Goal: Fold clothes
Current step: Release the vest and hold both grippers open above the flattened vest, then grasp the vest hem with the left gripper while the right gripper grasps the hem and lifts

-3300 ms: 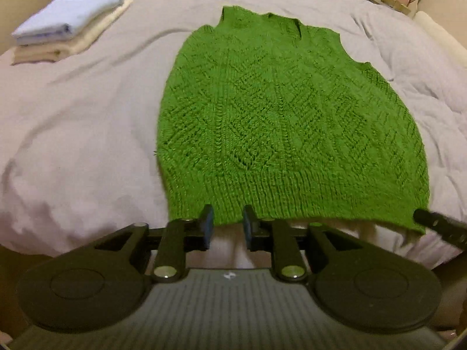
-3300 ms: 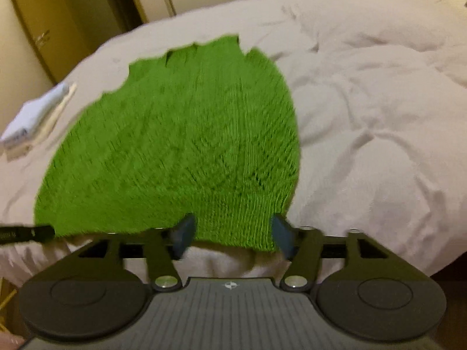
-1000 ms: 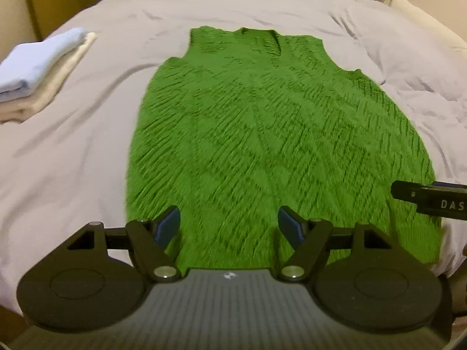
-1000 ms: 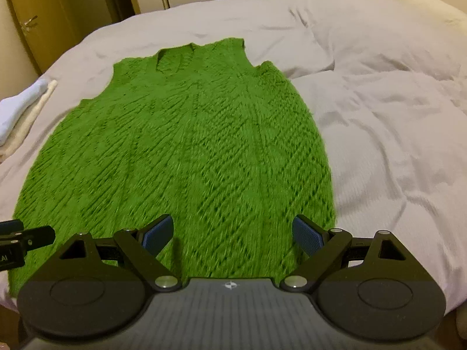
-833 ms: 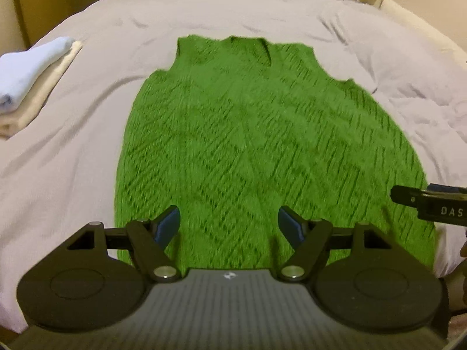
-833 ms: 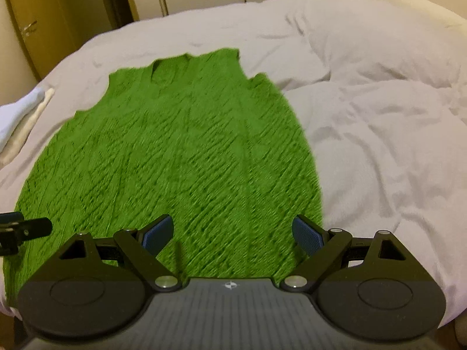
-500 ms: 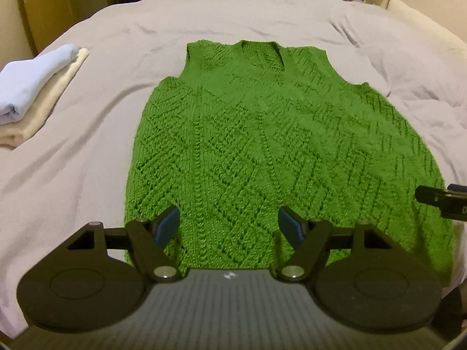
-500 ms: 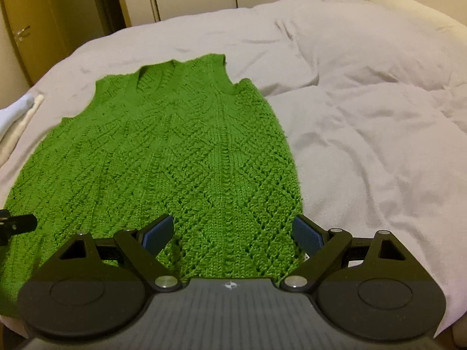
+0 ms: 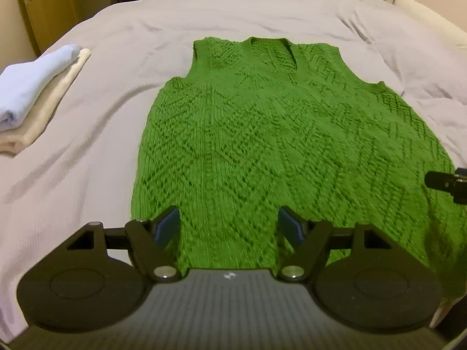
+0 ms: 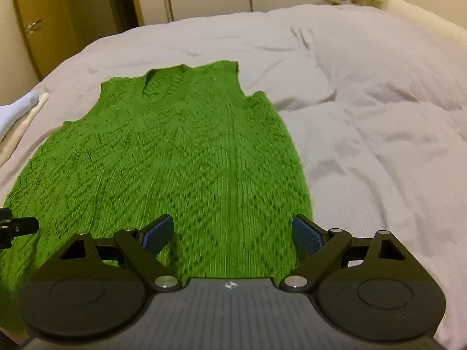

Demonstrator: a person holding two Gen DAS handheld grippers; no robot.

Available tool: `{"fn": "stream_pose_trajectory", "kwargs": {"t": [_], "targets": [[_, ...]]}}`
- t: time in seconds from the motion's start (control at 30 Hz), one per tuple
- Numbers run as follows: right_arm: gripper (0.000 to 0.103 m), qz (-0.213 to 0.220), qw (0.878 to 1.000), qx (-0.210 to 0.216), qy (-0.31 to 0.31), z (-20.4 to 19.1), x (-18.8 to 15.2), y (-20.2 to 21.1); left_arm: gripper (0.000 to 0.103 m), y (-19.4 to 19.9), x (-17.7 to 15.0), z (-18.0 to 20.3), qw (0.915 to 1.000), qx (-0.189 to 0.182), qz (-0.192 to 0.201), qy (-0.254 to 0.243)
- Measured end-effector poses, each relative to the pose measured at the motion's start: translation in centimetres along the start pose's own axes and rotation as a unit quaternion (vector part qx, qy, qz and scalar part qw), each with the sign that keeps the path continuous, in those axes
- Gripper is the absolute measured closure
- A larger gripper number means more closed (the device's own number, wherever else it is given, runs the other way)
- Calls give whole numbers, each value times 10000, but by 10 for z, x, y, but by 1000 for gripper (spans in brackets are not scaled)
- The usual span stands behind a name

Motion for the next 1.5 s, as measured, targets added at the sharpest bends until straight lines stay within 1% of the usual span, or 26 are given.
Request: {"fn": "stream_pose_trajectory", "kwargs": {"t": [0.03,0.1,0.17,0.2,0.33,0.4,0.47,0.53,0.57,0.6,0.67,0.73,0.83,0.97,1.03,1.13,1.17,1.2,1.23,1.27,1.3,1.33,1.37,1.43,1.5], "targets": [[14,31,10000,21,37,-1,4,-4,32,-3,3,-1,10000,-27,-9,-17],[18,66,9999,109,102,-2,15,-16,32,-10,12,-4,9999,-102,-2,-64],[19,41,9996,231,163,-4,26,-28,32,-17,20,-7,9998,-166,10,-108],[22,27,9993,296,225,-6,32,-36,32,-21,26,-10,9996,-245,-5,-127],[25,89,9982,480,342,-5,56,-61,32,-34,49,-19,9982,-552,32,-243],[25,125,9974,579,408,-5,71,-75,32,-41,65,-27,9962,-834,63,-224],[26,146,9967,629,492,-6,85,-89,36,-51,83,-37,9933,-1148,31,-130],[26,115,9953,741,616,-10,100,-107,42,-65,104,-48,9918,-1273,8,-149],[26,85,9945,794,672,-11,108,-116,42,-74,114,-54,9917,-1276,-9,-168],[31,50,9940,864,670,-12,114,-124,42,-83,124,-60,9919,-1254,-29,-186],[38,-13,9933,1014,555,-14,130,-141,43,-101,144,-74,9914,-1308,-85,-62],[38,-23,9922,1156,469,-15,148,-160,43,-116,158,-84,9883,-1519,-100,116],[38,-8,9901,1340,424,-17,173,-183,40,-141,182,-101,9838,-1746,-71,402],[37,-53,9873,1569,222,-17,205,-221,36,-174,208,-125,9805,-1844,-40,677],[36,-62,9863,1645,112,-15,217,-236,33,-188,222,-135,9771,-1966,14,810],[34,-167,9788,2028,-237,-15,232,-256,31,-205,240,-138,9671,-2331,106,1015],[33,-169,9766,2122,-318,-15,236,-260,33,-211,246,-136,9634,-2456,113,1072],[35,-170,9742,2215,-400,-16,239,-264,36,-217,250,-134,9607,-2546,121,1099],[42,-172,9717,2309,-473,-17,243,-267,54,-220,251,-131,9600,-2582,87,1081],[72,-185,9694,2414,-392,-22,245,-268,80,-222,252,-127,9599,-2601,31,1046],[85,-219,9701,2392,-344,-24,245,-268,89,-225,252,-124,9598,-2620,-25,1012],[93,-200,9710,2363,-312,-24,246,-264,93,-218,252,-121,9594,-2650,6,969],[93,-61,9715,2355,-257,-22,248,-253,97,-208,251,-120,9588,-2685,79,922],[93,218,9718,2342,-150,-18,251,-231,97,-187,251,-117,9575,-2755,225,827],[94,521,9683,2436,-171,-7,250,-195,97,-151,236,-109,9555,-2835,351,741]]}}
Point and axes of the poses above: each gripper's, at about its wrist camera, not at the fingertips, and y roughly against the way its jaws point, z to its right, x to its top, the point moved 9 cm from there along -y, roughly the way its jaws point, and after that the axes turned 13 degrees about -x, right-handed, at the moved point
